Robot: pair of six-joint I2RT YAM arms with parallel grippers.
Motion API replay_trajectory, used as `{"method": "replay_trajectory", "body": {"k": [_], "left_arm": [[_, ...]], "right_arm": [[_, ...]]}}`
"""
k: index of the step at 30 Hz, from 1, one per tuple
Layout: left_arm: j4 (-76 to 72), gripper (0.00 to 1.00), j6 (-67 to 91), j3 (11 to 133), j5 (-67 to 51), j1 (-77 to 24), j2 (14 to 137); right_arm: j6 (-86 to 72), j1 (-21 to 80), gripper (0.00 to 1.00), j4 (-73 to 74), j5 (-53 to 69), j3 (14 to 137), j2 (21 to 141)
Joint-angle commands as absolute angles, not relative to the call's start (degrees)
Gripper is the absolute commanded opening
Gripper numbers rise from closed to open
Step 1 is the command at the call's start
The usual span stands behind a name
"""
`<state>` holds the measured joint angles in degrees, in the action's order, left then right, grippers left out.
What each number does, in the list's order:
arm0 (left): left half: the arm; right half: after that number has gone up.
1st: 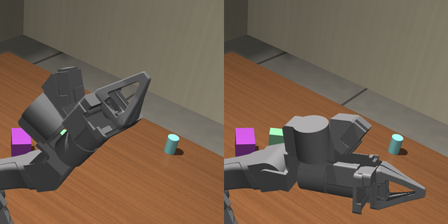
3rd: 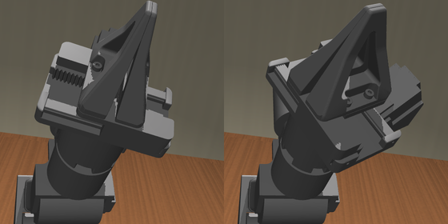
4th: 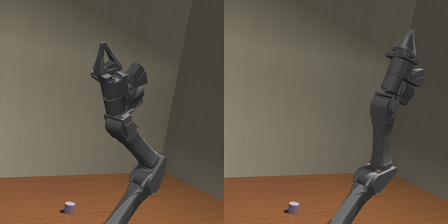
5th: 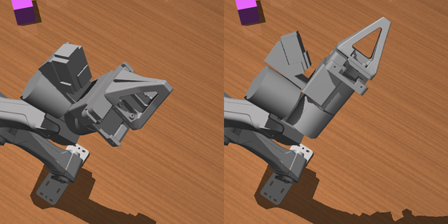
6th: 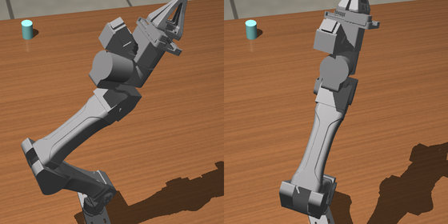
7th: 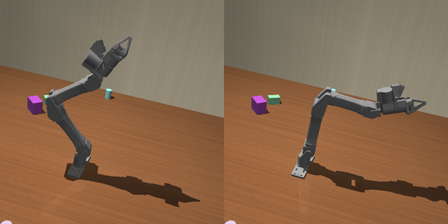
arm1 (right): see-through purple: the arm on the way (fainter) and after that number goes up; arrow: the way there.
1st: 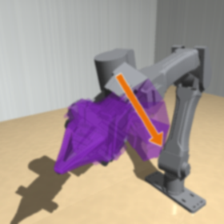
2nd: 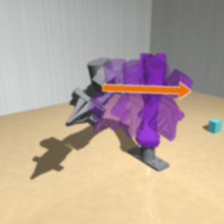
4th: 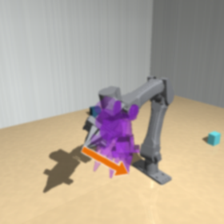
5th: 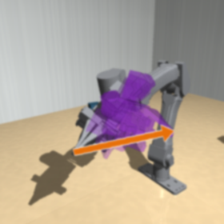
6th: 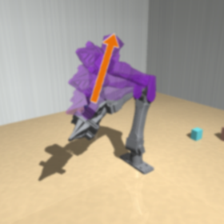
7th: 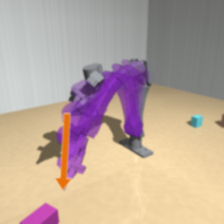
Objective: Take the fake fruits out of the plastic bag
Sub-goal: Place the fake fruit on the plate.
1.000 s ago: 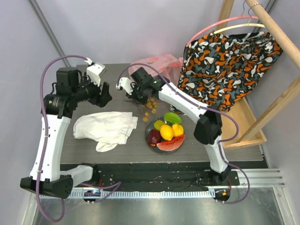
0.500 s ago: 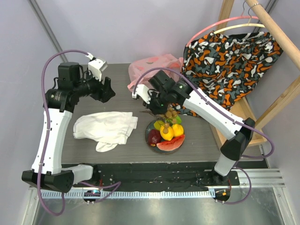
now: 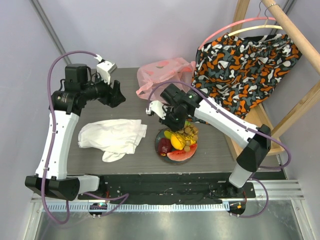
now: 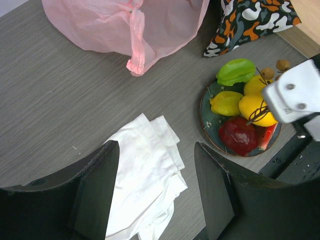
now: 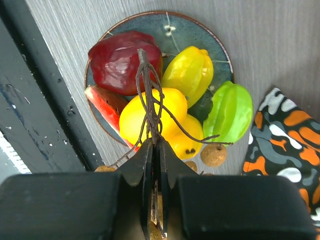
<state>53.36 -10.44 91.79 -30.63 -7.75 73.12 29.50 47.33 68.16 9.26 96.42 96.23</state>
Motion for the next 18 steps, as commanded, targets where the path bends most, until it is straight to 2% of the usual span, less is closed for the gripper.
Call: {"method": "replay_trajectory", "body": {"k": [1, 11, 18], "left_arm": [[51.6, 0.65, -10.2, 92.6, -32.3, -7.5, 72.2], [51.3, 0.65, -10.4, 91.0, -32.8, -7.5, 71.7], [50.5, 0.65, -10.5, 89.9, -33.2, -7.4, 71.5]], "right_arm": [[29.8, 47.1, 0.12, 67.6, 8.7, 98.5, 99.2], [28.5, 47.2, 0.21, 68.0, 7.7, 99.9, 103.9], [28.0, 47.2, 0.38, 68.2, 6.5, 101.3, 105.7]]}}
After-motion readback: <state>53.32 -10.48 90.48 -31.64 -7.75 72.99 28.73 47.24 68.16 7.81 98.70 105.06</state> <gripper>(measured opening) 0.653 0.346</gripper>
